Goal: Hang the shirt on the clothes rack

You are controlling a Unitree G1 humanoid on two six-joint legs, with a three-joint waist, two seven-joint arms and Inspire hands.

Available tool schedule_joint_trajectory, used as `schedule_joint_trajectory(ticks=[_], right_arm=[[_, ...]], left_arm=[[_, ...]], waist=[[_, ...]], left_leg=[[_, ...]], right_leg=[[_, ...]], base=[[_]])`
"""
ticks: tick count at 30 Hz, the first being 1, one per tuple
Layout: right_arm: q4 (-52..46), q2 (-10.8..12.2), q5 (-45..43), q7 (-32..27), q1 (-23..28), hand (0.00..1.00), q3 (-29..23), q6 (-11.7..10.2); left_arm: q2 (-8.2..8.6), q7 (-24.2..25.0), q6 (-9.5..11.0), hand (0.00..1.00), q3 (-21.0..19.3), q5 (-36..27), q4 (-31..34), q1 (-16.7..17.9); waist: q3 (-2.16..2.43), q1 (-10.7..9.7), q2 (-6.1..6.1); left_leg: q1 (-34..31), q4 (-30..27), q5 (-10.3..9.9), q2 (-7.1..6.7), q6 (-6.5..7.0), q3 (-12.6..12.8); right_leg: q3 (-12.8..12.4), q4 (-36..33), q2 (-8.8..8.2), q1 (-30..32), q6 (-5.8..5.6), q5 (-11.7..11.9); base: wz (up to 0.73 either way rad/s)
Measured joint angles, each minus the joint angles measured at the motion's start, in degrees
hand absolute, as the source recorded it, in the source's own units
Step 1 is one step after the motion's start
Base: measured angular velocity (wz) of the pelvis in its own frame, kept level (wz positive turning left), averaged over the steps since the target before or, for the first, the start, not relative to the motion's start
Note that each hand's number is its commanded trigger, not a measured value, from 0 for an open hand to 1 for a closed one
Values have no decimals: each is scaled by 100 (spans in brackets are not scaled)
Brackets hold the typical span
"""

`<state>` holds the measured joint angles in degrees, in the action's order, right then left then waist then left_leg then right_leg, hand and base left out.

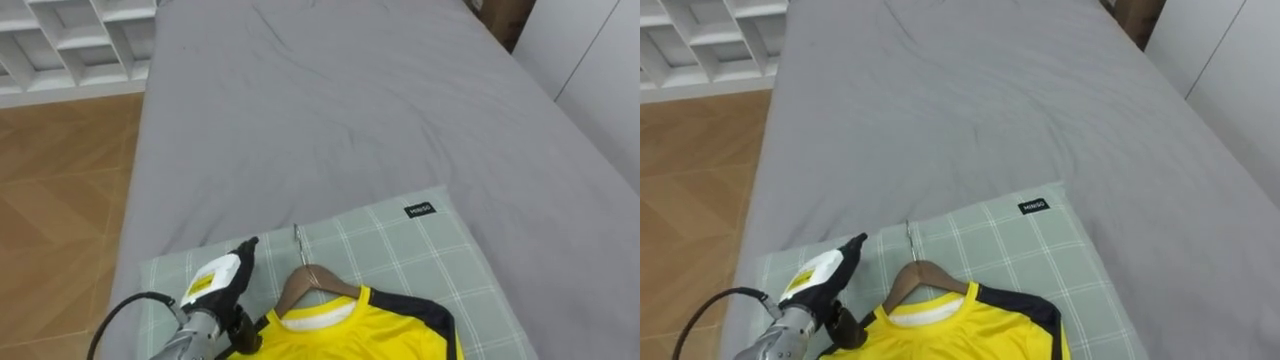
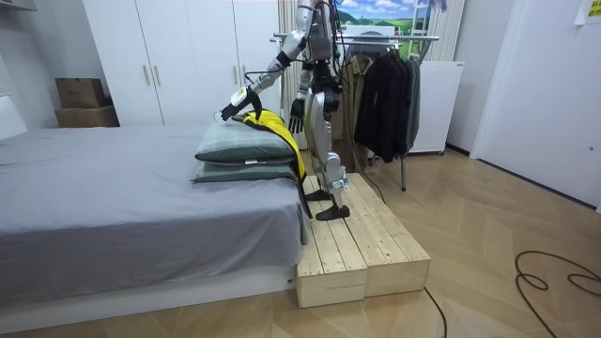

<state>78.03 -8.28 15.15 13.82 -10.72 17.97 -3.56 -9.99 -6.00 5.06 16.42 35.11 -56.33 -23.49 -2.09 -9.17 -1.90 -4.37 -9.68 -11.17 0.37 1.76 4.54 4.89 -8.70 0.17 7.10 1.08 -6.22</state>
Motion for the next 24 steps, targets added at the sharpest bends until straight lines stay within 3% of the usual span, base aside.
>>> schedule_joint_trajectory(ticks=[8, 14, 19, 24], right_arm=[[-8, -3, -37, 16, -49, 0, -45, 110], [-38, -23, -206, 24, -190, 0, -138, 293], [-41, -38, -194, 68, -216, 0, -139, 477], [-14, -65, -198, 1, -152, 0, -200, 502]], left_arm=[[-20, 937, -173, 0, 74, -828, -229, -44], [-24, 1600, -505, 0, 82, -851, -406, -407], [-21, 1944, -696, 0, 84, -844, -402, -417], [-74, 2398, -890, 0, 83, -781, -245, -425]], waist=[[3, 0, -7], [14, -9, -93], [30, -11, -166], [49, -16, -195]], left_leg=[[-37, -5, 0, -5, 0, 3], [7, -49, 0, -6, 1, -9], [20, -87, 1, -1, 1, -13], [-6, -140, 1, -7, 1, -50]], right_leg=[[21, -1, -14, 31, 0, 0], [109, -1, -33, -57, 0, 0], [156, 2, -35, -103, 0, 0], [166, -18, -36, -106, 4, 3]], base=[[0], [2], [4], [2]])
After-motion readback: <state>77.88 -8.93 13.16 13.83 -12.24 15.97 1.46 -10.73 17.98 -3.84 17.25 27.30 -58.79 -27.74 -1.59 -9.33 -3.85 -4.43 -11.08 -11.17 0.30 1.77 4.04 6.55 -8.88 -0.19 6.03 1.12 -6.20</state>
